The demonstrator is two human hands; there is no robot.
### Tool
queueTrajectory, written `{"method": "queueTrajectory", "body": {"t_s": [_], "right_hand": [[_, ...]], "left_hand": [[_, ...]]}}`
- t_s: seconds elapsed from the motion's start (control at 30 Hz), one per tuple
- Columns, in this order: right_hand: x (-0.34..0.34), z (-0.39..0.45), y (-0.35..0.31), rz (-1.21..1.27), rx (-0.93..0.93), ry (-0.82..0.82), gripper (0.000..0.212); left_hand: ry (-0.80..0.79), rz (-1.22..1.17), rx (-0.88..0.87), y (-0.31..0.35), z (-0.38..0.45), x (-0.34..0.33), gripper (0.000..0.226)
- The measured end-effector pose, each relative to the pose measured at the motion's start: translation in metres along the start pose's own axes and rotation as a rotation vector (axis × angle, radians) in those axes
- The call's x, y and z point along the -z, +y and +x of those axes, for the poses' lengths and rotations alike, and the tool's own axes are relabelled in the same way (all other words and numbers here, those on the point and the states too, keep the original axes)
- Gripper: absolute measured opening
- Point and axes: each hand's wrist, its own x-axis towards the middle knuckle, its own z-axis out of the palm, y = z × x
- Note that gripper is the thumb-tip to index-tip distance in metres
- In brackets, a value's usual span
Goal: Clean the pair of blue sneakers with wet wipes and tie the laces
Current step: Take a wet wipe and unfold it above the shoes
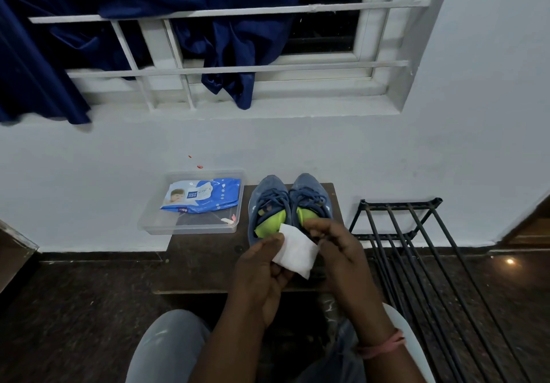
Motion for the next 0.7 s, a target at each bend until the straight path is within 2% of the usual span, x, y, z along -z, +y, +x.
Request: {"method": "queueTrajectory", "body": {"t_s": [0.03,0.1,0.17,0.27,0.4,0.47,0.53,0.6,0.7], "right_hand": [[0.001,0.001,0.001,-0.025,-0.065,0.049,0.025],[0.002,0.002,0.004,-0.06,-0.218,-0.007,0.034],[0.003,0.001,0.007,0.121,-0.352,-0.054,0.027],[0.01,0.002,0.005,0.375,-0.424,-0.028,0.023],[0.014,0.006,0.003,0.722,-0.453,-0.06,0.036],[0.014,0.008,0.01,0.825,-0.429,0.066,0.039],[0.019,0.01,0.021,0.919,-0.408,0.3,0.034],[0.029,0.011,0.034,0.901,-0.379,0.506,0.026],[0.041,0.008,0.055,0.837,-0.364,0.656,0.015]], "left_hand": [[0.007,-0.003,0.0,-0.001,0.001,-0.001,0.03],[0.01,0.005,-0.015,-0.001,0.002,-0.002,0.026],[0.038,0.099,-0.072,-0.001,0.002,-0.004,0.02],[0.147,0.423,-0.301,-0.001,0.005,-0.007,0.009],[0.157,0.449,-0.314,-0.009,0.004,-0.015,0.013],[0.165,0.52,-0.331,-0.016,0.005,-0.018,0.016],[0.158,0.525,-0.377,-0.019,0.006,-0.02,0.013],[0.103,0.542,-0.41,-0.021,0.01,-0.022,0.011],[-0.019,0.895,-0.498,-0.023,0.022,-0.034,0.014]]}}
